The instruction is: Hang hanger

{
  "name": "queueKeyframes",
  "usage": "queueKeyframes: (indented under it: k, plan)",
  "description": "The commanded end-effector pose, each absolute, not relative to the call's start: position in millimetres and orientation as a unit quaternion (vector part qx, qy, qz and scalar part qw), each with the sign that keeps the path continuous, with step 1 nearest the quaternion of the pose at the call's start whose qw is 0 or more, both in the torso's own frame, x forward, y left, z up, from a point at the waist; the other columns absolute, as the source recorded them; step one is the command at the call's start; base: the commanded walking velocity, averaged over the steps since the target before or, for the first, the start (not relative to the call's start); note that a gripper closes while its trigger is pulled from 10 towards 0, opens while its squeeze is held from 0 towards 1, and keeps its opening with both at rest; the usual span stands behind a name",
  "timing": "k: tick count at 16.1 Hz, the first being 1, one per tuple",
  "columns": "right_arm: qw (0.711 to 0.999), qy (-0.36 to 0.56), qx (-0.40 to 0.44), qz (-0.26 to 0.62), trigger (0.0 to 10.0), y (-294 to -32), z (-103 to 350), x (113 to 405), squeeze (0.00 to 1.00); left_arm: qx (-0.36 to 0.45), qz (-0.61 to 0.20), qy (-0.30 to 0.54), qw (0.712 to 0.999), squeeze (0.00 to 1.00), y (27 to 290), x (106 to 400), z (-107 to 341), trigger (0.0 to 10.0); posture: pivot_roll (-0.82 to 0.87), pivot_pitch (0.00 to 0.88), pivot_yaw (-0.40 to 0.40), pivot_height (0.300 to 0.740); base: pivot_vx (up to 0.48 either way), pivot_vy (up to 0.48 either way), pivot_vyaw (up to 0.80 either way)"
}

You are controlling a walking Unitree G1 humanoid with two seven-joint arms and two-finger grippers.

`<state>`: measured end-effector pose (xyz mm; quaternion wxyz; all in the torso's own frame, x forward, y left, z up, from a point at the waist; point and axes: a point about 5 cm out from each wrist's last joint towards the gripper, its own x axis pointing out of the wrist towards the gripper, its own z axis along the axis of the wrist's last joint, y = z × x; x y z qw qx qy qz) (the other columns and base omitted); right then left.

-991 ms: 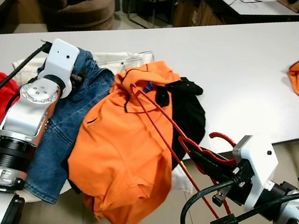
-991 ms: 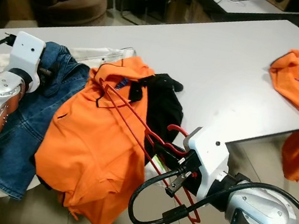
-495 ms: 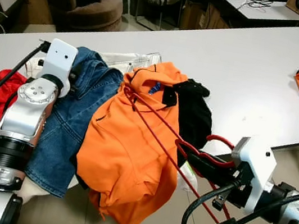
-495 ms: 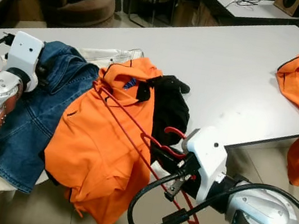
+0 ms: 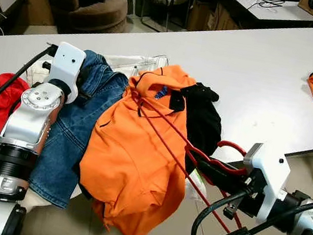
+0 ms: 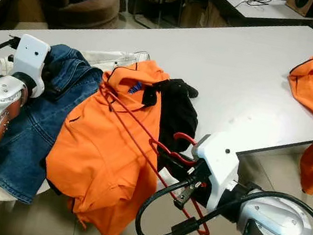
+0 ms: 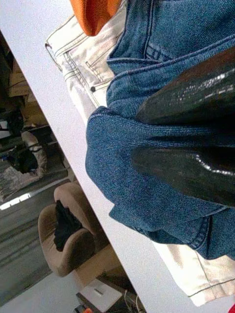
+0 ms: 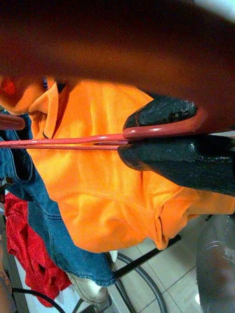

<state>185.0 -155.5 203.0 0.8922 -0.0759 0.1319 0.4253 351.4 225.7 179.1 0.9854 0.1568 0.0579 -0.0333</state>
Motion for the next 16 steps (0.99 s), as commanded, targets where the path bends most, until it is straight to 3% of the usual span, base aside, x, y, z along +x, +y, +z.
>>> queueKeyframes:
  k: [1,16]
  plan:
    - [0.891,0.121,-0.078,0.43,10.0,-153.8,206.2,186.4,0.0,0.151,-0.035,0.06,0.986,0.0,228.0,352.4,178.9,0.0,-0.24,0.0,0.071,0.74,0.0,0.0,0.0]
    - [0.891,0.119,-0.08,0.43,10.0,-153.0,206.2,186.1,0.0,0.115,-0.041,0.059,0.991,0.0,231.7,351.1,180.0,0.0,-0.24,0.0,0.076,0.74,0.0,0.0,0.0]
